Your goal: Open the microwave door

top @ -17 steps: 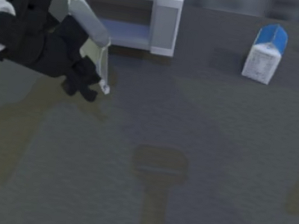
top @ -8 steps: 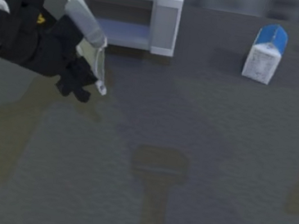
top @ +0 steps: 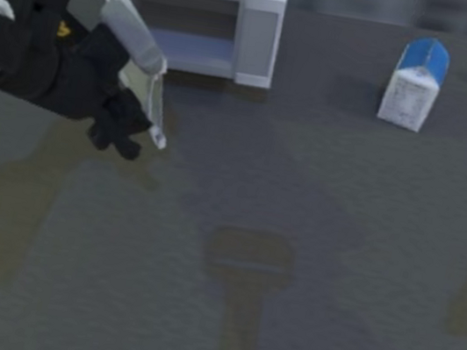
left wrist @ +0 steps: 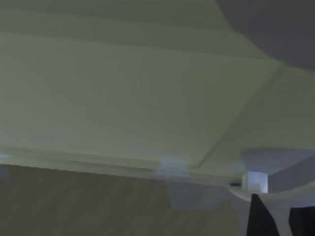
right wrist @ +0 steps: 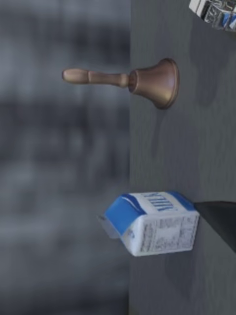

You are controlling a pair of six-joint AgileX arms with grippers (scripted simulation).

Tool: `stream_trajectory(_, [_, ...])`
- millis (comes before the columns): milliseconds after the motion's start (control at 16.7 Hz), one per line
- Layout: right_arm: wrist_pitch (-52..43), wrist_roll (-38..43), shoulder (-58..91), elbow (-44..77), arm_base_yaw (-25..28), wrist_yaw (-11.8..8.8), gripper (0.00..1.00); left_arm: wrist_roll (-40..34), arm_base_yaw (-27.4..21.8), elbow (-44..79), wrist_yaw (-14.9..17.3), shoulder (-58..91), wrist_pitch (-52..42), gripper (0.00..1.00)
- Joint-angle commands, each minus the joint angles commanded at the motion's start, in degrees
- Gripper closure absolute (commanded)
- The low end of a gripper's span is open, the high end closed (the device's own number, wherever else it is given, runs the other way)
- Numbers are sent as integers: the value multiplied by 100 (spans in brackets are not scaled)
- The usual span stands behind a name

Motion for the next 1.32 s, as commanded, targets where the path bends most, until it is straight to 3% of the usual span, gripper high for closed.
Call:
stream_trajectory(780, [0, 0, 0, 0, 0, 0, 0, 0, 0, 0, 0, 0, 0, 100])
stream_trajectory(1320, [0, 0, 0, 0, 0, 0, 0, 451, 176, 62, 256, 21, -240, 100])
